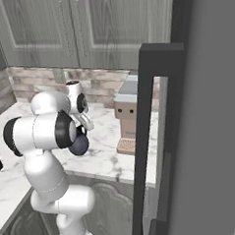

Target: Move the onion and banana from the second highest shelf to the top shelf to make space. Then, place the pitcher from the counter on the cleared second highest shelf.

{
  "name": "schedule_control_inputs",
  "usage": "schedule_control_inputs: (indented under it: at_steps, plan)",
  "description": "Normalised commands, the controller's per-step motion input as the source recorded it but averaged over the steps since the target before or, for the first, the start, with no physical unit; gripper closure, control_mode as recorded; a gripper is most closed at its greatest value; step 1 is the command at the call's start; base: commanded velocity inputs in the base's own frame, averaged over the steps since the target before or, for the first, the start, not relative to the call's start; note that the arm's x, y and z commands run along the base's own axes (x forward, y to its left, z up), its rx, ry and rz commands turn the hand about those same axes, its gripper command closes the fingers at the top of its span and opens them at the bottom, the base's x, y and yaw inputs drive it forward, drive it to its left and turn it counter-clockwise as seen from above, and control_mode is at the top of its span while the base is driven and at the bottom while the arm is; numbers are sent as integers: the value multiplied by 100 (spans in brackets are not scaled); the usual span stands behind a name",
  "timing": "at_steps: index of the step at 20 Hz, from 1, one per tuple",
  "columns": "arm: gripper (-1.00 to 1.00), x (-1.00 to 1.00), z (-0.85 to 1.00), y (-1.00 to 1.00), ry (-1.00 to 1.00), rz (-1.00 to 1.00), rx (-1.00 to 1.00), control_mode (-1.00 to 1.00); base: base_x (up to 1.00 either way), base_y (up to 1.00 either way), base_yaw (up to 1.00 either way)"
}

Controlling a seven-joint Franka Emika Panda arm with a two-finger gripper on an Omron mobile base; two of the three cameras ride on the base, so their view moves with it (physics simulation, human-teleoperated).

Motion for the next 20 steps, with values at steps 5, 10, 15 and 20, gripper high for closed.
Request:
schedule_control_inputs:
  at_steps: [5,10,15,20]
  plan:
    - [100,-2,0,0,-3,0,0,-100,0,0,0]
    - [100,-18,1,0,1,0,0,-100,0,0,0]
    - [100,-79,23,5,6,-6,0,-100,0,0,0]
    - [100,-95,52,4,3,-25,6,-100,0,0,0]
